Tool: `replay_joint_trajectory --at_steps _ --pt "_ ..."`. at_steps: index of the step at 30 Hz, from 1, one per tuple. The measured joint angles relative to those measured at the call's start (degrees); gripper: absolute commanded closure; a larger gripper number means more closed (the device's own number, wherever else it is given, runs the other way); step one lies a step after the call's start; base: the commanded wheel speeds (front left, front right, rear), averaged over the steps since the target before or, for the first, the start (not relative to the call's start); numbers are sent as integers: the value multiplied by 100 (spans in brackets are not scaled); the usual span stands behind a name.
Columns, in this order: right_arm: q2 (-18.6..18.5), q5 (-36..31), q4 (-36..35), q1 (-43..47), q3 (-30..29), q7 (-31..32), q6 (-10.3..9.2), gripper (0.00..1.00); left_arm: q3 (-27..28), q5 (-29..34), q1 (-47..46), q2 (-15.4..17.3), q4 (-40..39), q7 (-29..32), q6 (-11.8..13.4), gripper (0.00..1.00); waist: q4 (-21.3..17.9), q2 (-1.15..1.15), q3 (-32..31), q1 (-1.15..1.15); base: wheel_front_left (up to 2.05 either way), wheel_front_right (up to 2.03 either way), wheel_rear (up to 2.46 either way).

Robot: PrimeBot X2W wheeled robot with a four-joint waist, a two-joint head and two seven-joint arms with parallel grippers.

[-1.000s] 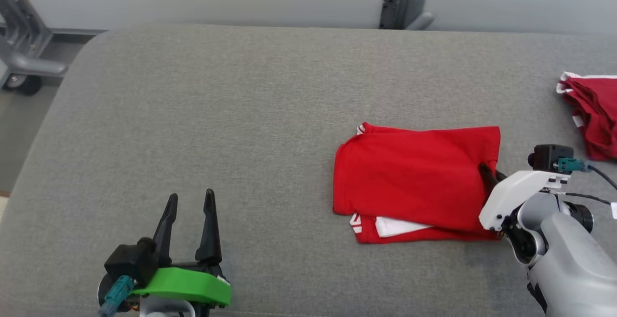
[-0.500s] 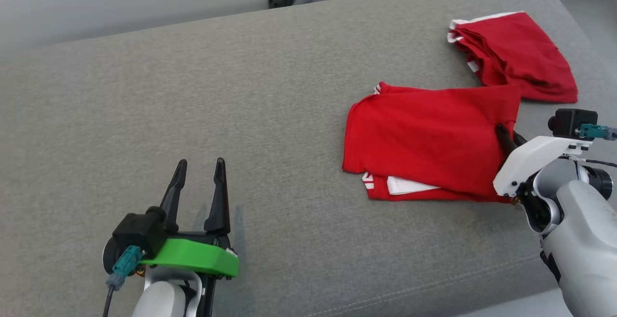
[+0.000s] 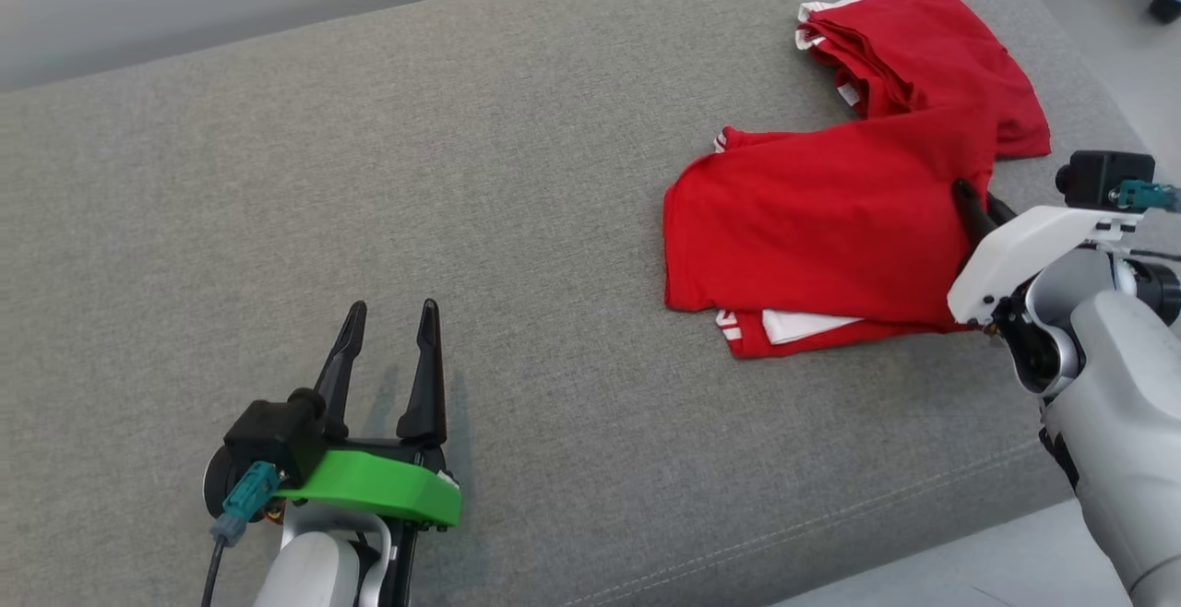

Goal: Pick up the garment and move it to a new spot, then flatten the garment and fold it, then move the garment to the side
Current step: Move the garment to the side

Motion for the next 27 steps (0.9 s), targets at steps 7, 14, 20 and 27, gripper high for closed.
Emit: replay_joint_trajectory --at_steps 7,14,20,27 --pt "-90 -189 237 -621 5 164 0 100 -85 -82 108 0 29 0 4 0 316 0 -151 0 0 0 0" --pt "-219 -296 586 -1232 -77 310 0 100 -197 -118 208 0 45 0 48 0 647 0 -287 0 0 0 0" --pt "-402 -579 946 -1833 -160 225 0 100 -225 -100 213 0 35 0 47 0 836 0 -250 0 0 0 0" --pt "-732 -812 1250 -2351 -113 205 0 100 -231 0 124 4 -10 0 44 0 950 0 -17 0 0 0 0"
